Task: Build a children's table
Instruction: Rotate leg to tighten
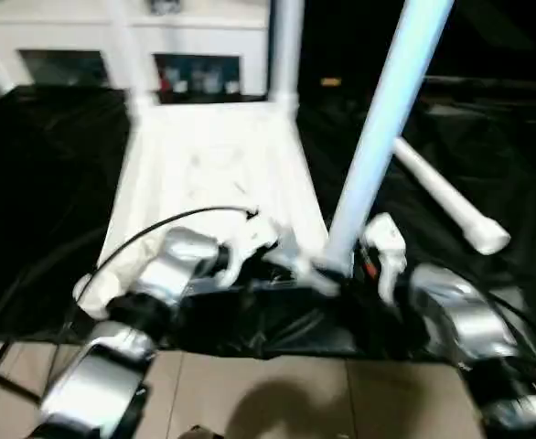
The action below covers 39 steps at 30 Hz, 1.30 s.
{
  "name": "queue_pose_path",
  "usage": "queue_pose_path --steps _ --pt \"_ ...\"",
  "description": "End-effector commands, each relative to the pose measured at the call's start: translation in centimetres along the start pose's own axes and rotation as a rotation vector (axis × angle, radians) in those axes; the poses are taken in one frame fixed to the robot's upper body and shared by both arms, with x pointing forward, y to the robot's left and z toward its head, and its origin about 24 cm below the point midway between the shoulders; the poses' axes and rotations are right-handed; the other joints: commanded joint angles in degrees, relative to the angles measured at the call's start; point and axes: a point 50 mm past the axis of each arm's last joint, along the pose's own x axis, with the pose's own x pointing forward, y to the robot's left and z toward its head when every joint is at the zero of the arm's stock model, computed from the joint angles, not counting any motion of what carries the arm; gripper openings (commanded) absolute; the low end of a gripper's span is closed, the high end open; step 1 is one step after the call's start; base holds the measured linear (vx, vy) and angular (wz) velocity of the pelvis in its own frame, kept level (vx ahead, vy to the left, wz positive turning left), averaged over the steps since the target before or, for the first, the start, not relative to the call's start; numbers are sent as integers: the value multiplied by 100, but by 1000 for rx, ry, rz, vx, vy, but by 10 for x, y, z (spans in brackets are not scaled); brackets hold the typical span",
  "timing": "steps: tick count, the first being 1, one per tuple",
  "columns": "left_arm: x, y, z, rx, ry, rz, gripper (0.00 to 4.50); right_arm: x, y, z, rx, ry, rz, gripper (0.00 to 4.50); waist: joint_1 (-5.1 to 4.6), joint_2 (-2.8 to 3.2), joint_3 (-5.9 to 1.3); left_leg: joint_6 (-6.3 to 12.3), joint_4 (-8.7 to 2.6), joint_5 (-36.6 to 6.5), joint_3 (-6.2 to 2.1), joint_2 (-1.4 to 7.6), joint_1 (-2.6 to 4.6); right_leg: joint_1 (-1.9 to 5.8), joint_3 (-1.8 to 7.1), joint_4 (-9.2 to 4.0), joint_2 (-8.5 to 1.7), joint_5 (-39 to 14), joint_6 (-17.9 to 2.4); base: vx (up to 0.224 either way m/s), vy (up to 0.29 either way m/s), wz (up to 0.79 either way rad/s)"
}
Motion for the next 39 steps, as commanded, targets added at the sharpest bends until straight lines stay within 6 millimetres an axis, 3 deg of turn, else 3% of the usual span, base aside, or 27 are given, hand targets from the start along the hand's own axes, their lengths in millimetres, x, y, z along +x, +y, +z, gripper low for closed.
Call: queue_pose_path --steps 1,4,7,8,11,15,20,27,29,32,39 --pt "24 -5 22 -26 -63 71 0 20 8 -8 67 49 -146 275 -10 -70 -320 -88 -496 -1821 -166 228 86 183 115 -528 -283 -2118 -1080 0 0 0" --pt "35 -9 31 -41 -88 115 0 33 18 -1 83 12 -173 275 -64 -49 -327 -51 -481 -1767 -150 222 87 158 126 -538 -268 -1898 -1116 0 0 0" --pt "41 -14 36 -26 -108 88 0 40 28 9 44 -46 -107 275 -32 -56 -350 167 -451 -1452 -131 214 62 202 124 -503 -253 -1323 -1187 0 0 0" --pt "41 -15 36 -25 -109 86 0 40 28 10 44 -49 -103 345 -26 -50 -358 244 -439 -1313 -127 216 54 214 121 -476 -250 -1061 -1255 0 0 0" --pt "37 -18 34 9 -124 23 0 36 30 13 31 -75 -9 351 -20 -21 -369 379 -421 -1167 -124 218 45 243 109 -438 -250 -705 -1389 0 0 0" --pt "31 -19 31 33 -126 -32 0 29 27 12 -33 -56 62 402 -24 -22 -355 414 -430 -1295 -122 229 58 245 105 -455 -253 -832 -1453 0 0 0" --pt "21 -19 24 57 -121 -99 0 13 18 9 -103 -31 175 402 32 -18 -341 396 -437 -1477 -116 260 91 222 122 -484 -266 -1145 -1436 0 0 0" --pt "2 -20 12 74 -90 -208 0 -15 16 6 -153 18 408 402 164 -10 -346 498 -425 -1299 -100 282 84 233 114 -427 -256 -832 -1503 0 0 0" --pt "-5 -18 9 72 -79 -234 0 -21 16 4 -151 38 461 369 218 -1 -341 478 -429 -1297 -93 287 98 221 114 -427 -253 -874 -1522 0 0 0" --pt "-14 -16 5 79 -59 -269 0 -27 18 2 -162 66 519 356 238 7 -348 445 -429 -1275 -96 293 99 215 114 -413 -265 -857 -1541 0 0 0" --pt "-18 -13 3 81 -46 -267 0 -26 25 0 -155 66 545 307 237 7 -353 403 -432 -1252 -100 287 91 220 113 -404 -266 -776 -1545 0 0 0"
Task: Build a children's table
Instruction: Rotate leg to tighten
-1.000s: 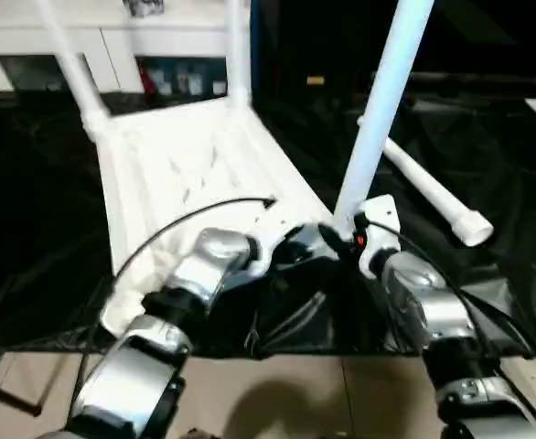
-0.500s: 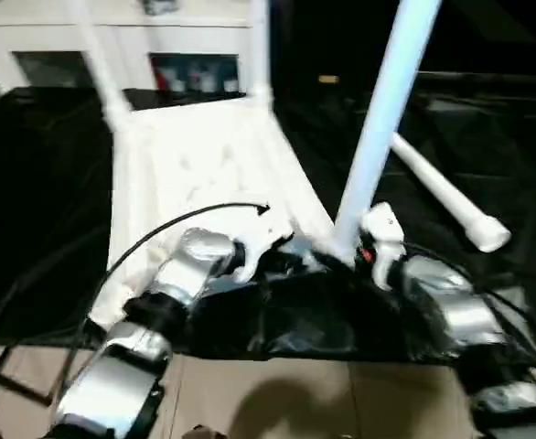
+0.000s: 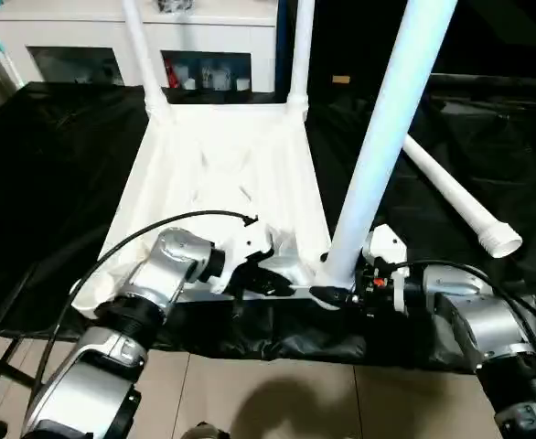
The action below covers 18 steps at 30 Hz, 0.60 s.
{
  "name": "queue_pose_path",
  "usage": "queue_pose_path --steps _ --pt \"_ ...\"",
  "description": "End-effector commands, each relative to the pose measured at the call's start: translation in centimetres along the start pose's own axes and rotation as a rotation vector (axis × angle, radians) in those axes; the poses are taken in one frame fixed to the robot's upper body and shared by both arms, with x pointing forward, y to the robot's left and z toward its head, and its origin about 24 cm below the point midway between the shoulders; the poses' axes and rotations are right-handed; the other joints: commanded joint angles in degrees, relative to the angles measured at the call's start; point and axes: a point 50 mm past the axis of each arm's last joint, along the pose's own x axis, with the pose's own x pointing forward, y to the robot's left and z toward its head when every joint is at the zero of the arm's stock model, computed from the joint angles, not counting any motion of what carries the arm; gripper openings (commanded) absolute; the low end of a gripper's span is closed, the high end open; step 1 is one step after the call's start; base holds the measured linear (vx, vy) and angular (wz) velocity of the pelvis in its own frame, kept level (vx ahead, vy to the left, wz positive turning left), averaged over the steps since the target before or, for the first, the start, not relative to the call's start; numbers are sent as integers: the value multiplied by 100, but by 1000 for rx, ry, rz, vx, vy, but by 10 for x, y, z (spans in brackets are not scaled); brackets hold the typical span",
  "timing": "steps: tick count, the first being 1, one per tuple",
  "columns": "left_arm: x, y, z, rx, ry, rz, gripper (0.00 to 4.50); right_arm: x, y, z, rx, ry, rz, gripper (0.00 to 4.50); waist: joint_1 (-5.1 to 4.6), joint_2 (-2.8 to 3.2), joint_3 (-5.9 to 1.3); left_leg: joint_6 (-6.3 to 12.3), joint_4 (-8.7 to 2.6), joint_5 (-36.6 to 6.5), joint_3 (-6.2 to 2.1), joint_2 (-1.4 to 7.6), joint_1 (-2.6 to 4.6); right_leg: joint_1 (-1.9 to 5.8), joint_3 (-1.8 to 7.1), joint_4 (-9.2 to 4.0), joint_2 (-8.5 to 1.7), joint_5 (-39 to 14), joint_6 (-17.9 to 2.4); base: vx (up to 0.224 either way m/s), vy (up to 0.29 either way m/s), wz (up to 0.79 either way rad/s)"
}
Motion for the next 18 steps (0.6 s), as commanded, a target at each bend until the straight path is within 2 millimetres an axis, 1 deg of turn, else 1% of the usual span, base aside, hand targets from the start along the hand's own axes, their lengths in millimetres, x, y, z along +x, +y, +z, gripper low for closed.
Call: queue_pose_path --steps 1,3,4,5,6,7,8,9,10,11,12,14,15,16,17,18 --pt "6 1 12 36 -55 9 0 14 14 1 -9 -12 96 296 -9 -58 -354 411 -423 -1218 -102 285 111 233 121 -382 -269 -728 -1537 0 0 0" --pt "8 2 12 36 -57 33 0 17 13 0 -5 -20 57 290 -10 -62 -355 417 -419 -1185 -101 281 110 232 119 -380 -270 -685 -1546 0 0 0" --pt "12 5 13 28 -65 76 0 21 10 -2 -4 -18 4 286 -18 -68 -350 409 -422 -1206 -101 276 105 233 118 -386 -267 -716 -1533 0 0 0" --pt "15 8 15 18 -70 120 0 24 6 -3 -4 -8 -57 280 -36 -71 -338 368 -433 -1292 -100 270 111 215 122 -408 -270 -881 -1510 0 0 0" --pt "15 8 15 18 -70 120 0 24 6 -3 -4 -8 -57 276 -52 -69 -328 324 -441 -1373 -103 266 114 203 123 -426 -275 -1035 -1486 0 0 0" --pt "21 13 19 -1 -85 185 0 29 0 -6 5 7 -168 274 -67 -81 -316 224 -456 -1566 -113 260 130 205 123 -464 -280 -1408 -1400 0 0 0" --pt "21 13 19 -1 -85 185 0 29 0 -6 5 7 -168 274 -87 -71 -303 119 -471 -1727 -118 254 154 176 129 -500 -283 -1760 -1315 0 0 0" --pt "26 16 24 -20 -98 231 0 34 -6 -7 28 10 -261 273 -100 -83 -302 75 -477 -1760 -128 250 146 186 128 -509 -286 -1889 -1257 0 0 0" --pt "28 17 25 -26 -100 246 0 36 -7 -7 38 10 -291 272 -120 -87 -302 20 -485 -1801 -141 241 135 187 128 -524 -286 -2052 -1159 0 0 0" --pt "33 19 29 -32 -102 279 0 41 -9 -7 68 -3 -353 272 -148 -89 -295 5 -491 -1837 -142 238 134 169 134 -535 -283 -2146 -1090 0 0 0" --pt "37 20 32 -35 -104 301 0 44 -11 -6 90 -11 -395 272 -177 -97 -312 3 -491 -1817 -154 238 130 183 128 -532 -281 -2092 -1074 0 0 0" --pt "46 21 40 -47 -111 342 0 53 -13 -6 110 -7 -479 271 -217 -88 -318 16 -488 -1714 -150 231 114 182 130 -521 -265 -1895 -1096 0 0 0" --pt "49 22 43 -50 -117 360 0 55 -14 -6 127 -3 -517 271 -214 -47 -326 41 -479 -1621 -150 226 109 191 132 -507 -265 -1712 -1127 0 0 0" --pt "56 23 51 -77 -140 392 0 63 -15 -5 181 -7 -580 271 -228 -56 -327 70 -476 -1595 -136 220 106 192 131 -512 -252 -1621 -1140 0 0 0" --pt "60 22 54 -80 -148 395 0 67 -15 -2 191 -19 -590 271 -251 -60 -341 87 -469 -1484 -140 213 91 202 128 -480 -251 -1415 -1208 0 0 0" --pt "63 21 56 -81 -153 393 0 70 -14 -1 192 -29 -591 271 -253 -73 -356 136 -450 -1376 -134 206 87 222 120 -477 -253 -1248 -1235 0 0 0"
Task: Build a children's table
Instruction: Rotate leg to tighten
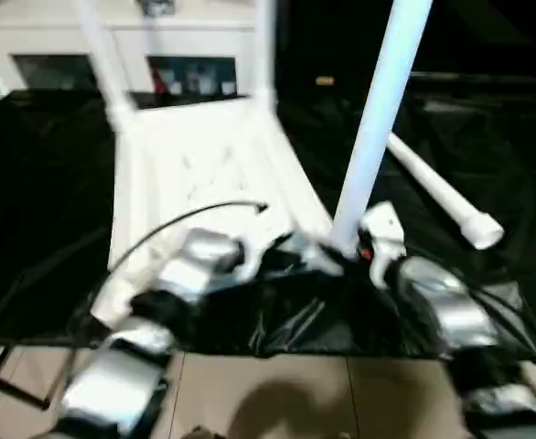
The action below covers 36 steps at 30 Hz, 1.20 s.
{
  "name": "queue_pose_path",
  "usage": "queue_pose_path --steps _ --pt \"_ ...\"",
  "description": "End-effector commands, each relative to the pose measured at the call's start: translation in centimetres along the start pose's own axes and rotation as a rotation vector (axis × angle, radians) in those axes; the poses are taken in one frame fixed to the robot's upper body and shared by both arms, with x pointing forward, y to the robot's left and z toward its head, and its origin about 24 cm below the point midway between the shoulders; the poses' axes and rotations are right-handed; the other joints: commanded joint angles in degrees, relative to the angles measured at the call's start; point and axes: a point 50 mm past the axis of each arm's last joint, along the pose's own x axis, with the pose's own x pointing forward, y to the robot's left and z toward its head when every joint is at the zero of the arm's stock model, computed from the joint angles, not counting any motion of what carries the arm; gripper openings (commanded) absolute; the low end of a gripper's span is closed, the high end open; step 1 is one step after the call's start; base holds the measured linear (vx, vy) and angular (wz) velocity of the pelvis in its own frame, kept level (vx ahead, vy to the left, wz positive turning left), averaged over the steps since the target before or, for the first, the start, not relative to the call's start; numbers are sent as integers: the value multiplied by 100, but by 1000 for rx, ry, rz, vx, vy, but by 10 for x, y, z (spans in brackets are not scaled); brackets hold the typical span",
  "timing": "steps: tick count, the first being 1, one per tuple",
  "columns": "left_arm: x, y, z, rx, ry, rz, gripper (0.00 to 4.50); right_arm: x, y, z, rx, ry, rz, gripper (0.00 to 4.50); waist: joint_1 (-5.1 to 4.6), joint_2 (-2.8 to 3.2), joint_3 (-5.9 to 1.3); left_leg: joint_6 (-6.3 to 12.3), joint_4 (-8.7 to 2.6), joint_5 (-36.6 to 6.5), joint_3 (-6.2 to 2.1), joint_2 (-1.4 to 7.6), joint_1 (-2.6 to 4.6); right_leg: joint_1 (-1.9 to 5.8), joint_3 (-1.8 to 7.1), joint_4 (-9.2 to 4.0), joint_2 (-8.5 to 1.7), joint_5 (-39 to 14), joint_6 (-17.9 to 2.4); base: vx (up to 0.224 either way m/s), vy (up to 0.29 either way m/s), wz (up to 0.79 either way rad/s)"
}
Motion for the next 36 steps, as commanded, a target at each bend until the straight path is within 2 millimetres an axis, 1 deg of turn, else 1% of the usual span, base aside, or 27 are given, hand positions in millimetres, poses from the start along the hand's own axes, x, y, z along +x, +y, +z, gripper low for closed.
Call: queue_pose_path --steps 1,2,3,4,5,6,8,9,10,12,14,15,17,18,19,20,21,22,23,26,27,28,30,31,33,36 --pt "19 -15 32 10 -115 -20 0 14 40 -10 13 49 122 271 28 -73 -347 171 -438 -1335 -125 216 84 212 117 -476 -255 -1167 -1254 0 0 0" --pt "20 -17 32 12 -117 -30 0 14 43 -8 21 29 147 305 21 -72 -346 209 -434 -1310 -121 217 81 216 117 -472 -251 -1082 -1280 0 0 0" --pt "20 -19 30 22 -113 -52 0 15 46 -4 39 2 181 340 35 -81 -364 361 -409 -1103 -117 208 55 253 111 -438 -249 -730 -1334 0 0 0" --pt "20 -19 30 23 -113 -55 0 15 46 -4 41 0 184 340 34 -78 -365 410 -403 -1055 -115 207 48 256 112 -428 -248 -635 -1357 0 0 0" --pt "19 -20 28 28 -111 -69 0 14 46 -3 46 -5 202 353 40 -70 -365 478 -399 -1016 -113 210 54 257 104 -422 -247 -555 -1398 0 0 0" --pt "17 -20 26 32 -109 -82 0 13 46 -2 36 -9 213 353 38 -75 -359 506 -403 -1049 -113 218 55 258 102 -428 -250 -587 -1424 0 0 0" --pt "13 -18 23 37 -104 -100 0 11 42 -2 -4 -12 234 382 37 -67 -353 503 -410 -1118 -113 222 66 253 100 -438 -252 -701 -1434 0 0 0" --pt "11 -17 21 40 -103 -114 0 9 40 -2 -18 -12 249 389 30 -75 -343 479 -420 -1244 -112 229 66 251 103 -456 -258 -879 -1419 0 0 0" --pt "7 -16 19 48 -101 -132 0 5 38 -2 -39 -13 286 393 29 -70 -339 460 -427 -1334 -117 236 71 250 104 -464 -261 -1014 -1400 0 0 0" --pt "1 -14 15 62 -97 -175 0 -2 34 -3 -75 -14 361 393 30 -71 -333 448 -434 -1413 -121 240 78 249 104 -478 -257 -1123 -1378 0 0 0" --pt "-6 -13 11 73 -89 -216 0 -10 31 -4 -103 -11 438 393 46 -64 -336 465 -435 -1388 -126 250 72 255 112 -465 -267 -1085 -1374 0 0 0" --pt "-8 -12 9 77 -84 -229 0 -13 30 -5 -111 -9 468 393 50 -64 -337 484 -431 -1363 -117 258 76 245 117 -459 -259 -987 -1402 0 0 0" --pt "-18 -11 5 100 -73 -288 0 -26 26 -6 -130 2 586 393 90 -61 -343 538 -426 -1285 -119 265 81 265 107 -433 -256 -775 -1481 0 0 0" --pt "-18 -11 5 100 -73 -288 0 -26 26 -6 -130 2 586 393 107 -59 -339 558 -425 -1272 -114 272 80 265 110 -430 -254 -734 -1486 0 0 0" --pt "-19 -10 4 103 -72 -294 0 -28 26 -6 -130 4 601 393 113 -41 -346 576 -420 -1230 -102 282 92 240 112 -417 -254 -633 -1537 0 0 0" --pt "-21 -9 3 104 -68 -303 0 -30 25 -6 -131 11 624 393 116 -39 -347 569 -422 -1230 -103 283 97 237 106 -414 -253 -620 -1563 0 0 0" --pt "-25 -7 1 106 -55 -321 0 -36 24 -7 -136 28 678 393 149 -45 -343 549 -424 -1239 -100 287 103 250 98 -413 -246 -634 -1596 0 0 0" --pt "-25 -7 1 106 -55 -321 0 -36 24 -7 -136 28 678 393 164 -45 -348 553 -418 -1213 -98 288 96 258 97 -400 -244 -593 -1592 0 0 0" --pt "-29 -4 -1 108 -45 -332 0 -41 23 -8 -150 41 722 370 181 -46 -348 567 -417 -1177 -94 289 96 254 99 -396 -248 -550 -1596 0 0 0" --pt "-34 -1 -3 108 -33 -355 0 -48 24 -10 -167 69 793 358 242 -41 -355 576 -404 -1106 -88 294 112 243 101 -388 -259 -501 -1604 0 0 0" --pt "-36 -1 -4 110 -30 -365 0 -51 24 -11 -169 78 816 346 276 -50 -360 589 -392 -1060 -80 296 114 244 107 -376 -261 -437 -1609 0 0 0" --pt "-38 0 -5 111 -27 -371 0 -53 24 -11 -170 85 833 332 294 -45 -357 595 -397 -1045 -86 296 103 249 103 -371 -261 -428 -1608 0 0 0" --pt "-41 1 -7 113 -21 -385 0 -55 25 -12 -166 91 849 320 303 -47 -355 580 -404 -1085 -87 297 103 243 98 -378 -267 -516 -1606 0 0 0" --pt "-42 1 -8 109 -17 -392 0 -55 25 -12 -166 92 852 320 306 -45 -351 541 -410 -1139 -88 301 104 235 100 -384 -271 -604 -1595 0 0 0" --pt "-43 1 -9 105 -12 -401 0 -56 25 -12 -160 91 858 292 305 -50 -352 494 -417 -1179 -92 299 106 239 101 -390 -274 -690 -1576 0 0 0" --pt "-43 1 -10 106 -9 -401 0 -54 26 -12 -148 84 840 278 303 -54 -357 479 -412 -1114 -94 294 102 243 102 -380 -273 -615 -1567 0 0 0"
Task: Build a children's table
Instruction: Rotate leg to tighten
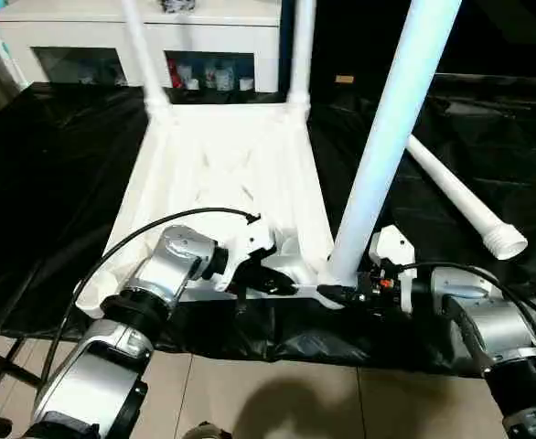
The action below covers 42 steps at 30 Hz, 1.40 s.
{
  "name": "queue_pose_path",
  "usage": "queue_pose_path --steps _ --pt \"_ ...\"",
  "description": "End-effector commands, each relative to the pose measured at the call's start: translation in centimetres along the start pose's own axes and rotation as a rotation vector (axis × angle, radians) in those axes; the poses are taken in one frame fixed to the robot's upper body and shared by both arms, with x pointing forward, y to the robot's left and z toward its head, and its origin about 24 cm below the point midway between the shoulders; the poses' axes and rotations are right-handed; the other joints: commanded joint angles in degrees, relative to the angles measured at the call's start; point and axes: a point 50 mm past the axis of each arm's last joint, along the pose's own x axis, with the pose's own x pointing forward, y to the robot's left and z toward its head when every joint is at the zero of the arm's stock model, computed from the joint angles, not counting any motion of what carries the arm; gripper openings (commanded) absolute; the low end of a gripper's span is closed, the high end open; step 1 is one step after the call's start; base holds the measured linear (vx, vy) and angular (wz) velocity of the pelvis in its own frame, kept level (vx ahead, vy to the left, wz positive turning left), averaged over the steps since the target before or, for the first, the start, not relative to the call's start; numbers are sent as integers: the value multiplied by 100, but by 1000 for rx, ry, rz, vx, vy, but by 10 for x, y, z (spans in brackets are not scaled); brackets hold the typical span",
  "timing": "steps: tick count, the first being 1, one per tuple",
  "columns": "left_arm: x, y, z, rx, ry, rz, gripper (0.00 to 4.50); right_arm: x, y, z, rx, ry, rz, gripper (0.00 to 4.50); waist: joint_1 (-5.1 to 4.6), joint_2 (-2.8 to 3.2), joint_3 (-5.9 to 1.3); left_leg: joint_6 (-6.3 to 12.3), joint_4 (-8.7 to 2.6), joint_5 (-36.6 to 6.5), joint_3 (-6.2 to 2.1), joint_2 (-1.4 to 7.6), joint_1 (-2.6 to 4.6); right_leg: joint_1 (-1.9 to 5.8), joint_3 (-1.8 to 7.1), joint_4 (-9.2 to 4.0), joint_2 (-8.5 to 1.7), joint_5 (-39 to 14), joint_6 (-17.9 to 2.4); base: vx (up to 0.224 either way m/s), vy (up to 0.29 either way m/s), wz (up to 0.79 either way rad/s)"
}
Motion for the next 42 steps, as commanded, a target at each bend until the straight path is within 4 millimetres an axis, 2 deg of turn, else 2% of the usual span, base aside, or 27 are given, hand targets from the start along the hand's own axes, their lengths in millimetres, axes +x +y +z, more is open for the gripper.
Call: queue_pose_path --steps 1,4,5,6,7,8,9,10,11,13,16,17,18,19,20,25,29,35,40,41,42 --pt "2 1 11 31 -52 21 0 19 20 -1 17 -19 136 275 -15 -83 -348 487 -402 -1084 -95 283 117 242 115 -354 -276 -570 -1587 0 0 0" --pt "8 5 13 22 -62 85 0 25 13 0 41 -42 33 272 -15 -92 -347 502 -399 -1055 -92 282 115 240 113 -353 -275 -576 -1586 0 0 0" --pt "13 9 16 14 -69 148 0 31 5 -1 53 -45 -84 272 -50 -95 -332 427 -420 -1174 -101 276 109 221 117 -375 -283 -804 -1548 0 0 0" --pt "15 10 17 11 -71 172 0 33 2 -1 58 -43 -131 272 -71 -93 -328 375 -428 -1232 -104 268 117 210 116 -388 -284 -922 -1527 0 0 0" --pt "21 15 22 1 -81 250 0 39 -8 -4 87 -28 -291 271 -124 -92 -321 240 -442 -1366 -110 255 128 195 117 -420 -283 -1204 -1467 0 0 0" --pt "29 18 28 -22 -95 317 0 46 -15 -6 139 -27 -408 271 -182 -106 -313 96 -470 -1463 -137 239 107 223 103 -434 -288 -1517 -1358 0 0 0" --pt "31 18 29 -26 -96 323 0 47 -15 -6 147 -29 -417 270 -214 -100 -311 40 -479 -1515 -142 234 107 220 101 -440 -286 -1644 -1317 0 0 0" --pt "32 18 29 -30 -98 330 0 48 -15 -6 154 -32 -427 270 -242 -106 -316 5 -478 -1639 -144 235 139 201 104 -486 -286 -1829 -1224 0 0 0" --pt "36 18 32 -35 -102 342 0 50 -16 -6 169 -38 -450 270 -266 -114 -317 64 -477 -1572 -147 233 106 225 116 -482 -284 -1699 -1192 0 0 0" --pt "48 17 39 -48 -120 365 0 58 -17 -5 207 -42 -514 270 -277 -126 -322 165 -455 -1514 -128 225 118 204 123 -488 -266 -1517 -1203 0 0 0" --pt "58 15 46 -49 -133 378 0 66 -17 -2 224 -45 -552 270 -282 -108 -339 277 -441 -1229 -126 218 83 232 117 -456 -264 -1193 -1269 0 0 0" --pt "63 13 49 -45 -139 369 0 71 -16 0 224 -54 -560 305 -271 -106 -346 311 -428 -1183 -119 222 99 225 117 -451 -260 -1081 -1286 0 0 0" --pt "67 11 52 -35 -144 356 0 76 -14 4 221 -82 -541 326 -274 -77 -347 328 -426 -1176 -121 224 95 224 121 -445 -267 -1018 -1310 0 0 0" --pt "71 8 55 -19 -150 329 0 81 -11 9 226 -118 -510 326 -280 -94 -352 357 -423 -1132 -121 216 80 239 112 -435 -261 -921 -1327 0 0 0" --pt "71 7 55 -9 -151 315 0 81 -10 11 228 -131 -489 342 -275 -85 -358 400 -419 -1100 -119 220 91 240 112 -428 -259 -809 -1362 0 0 0" --pt "63 3 51 42 -158 243 0 72 -10 12 142 -113 -428 386 -269 -85 -362 509 -410 -1047 -114 228 97 259 105 -414 -262 -618 -1456 0 0 0" --pt "54 -2 46 71 -169 161 0 59 -8 11 91 -117 -330 386 -225 -89 -356 630 -401 -1001 -105 246 98 266 110 -410 -274 -554 -1495 0 0 0" --pt "39 -9 33 83 -132 16 0 32 3 5 9 -71 -89 386 -111 -63 -351 597 -407 -1062 -94 283 124 254 105 -385 -256 -611 -1522 0 0 0" --pt "30 -9 27 81 -109 -18 0 23 10 4 -2 -49 24 386 -47 -76 -349 631 -398 -992 -88 280 111 255 103 -371 -258 -514 -1548 0 0 0" --pt "27 -9 26 78 -102 -29 0 21 11 4 -3 -44 50 360 -40 -76 -355 635 -396 -988 -90 282 112 258 99 -366 -266 -537 -1550 0 0 0" --pt "24 -8 24 78 -92 -38 0 20 13 3 -1 -36 77 360 -40 -74 -354 637 -394 -1000 -87 283 113 252 100 -368 -269 -560 -1556 0 0 0"
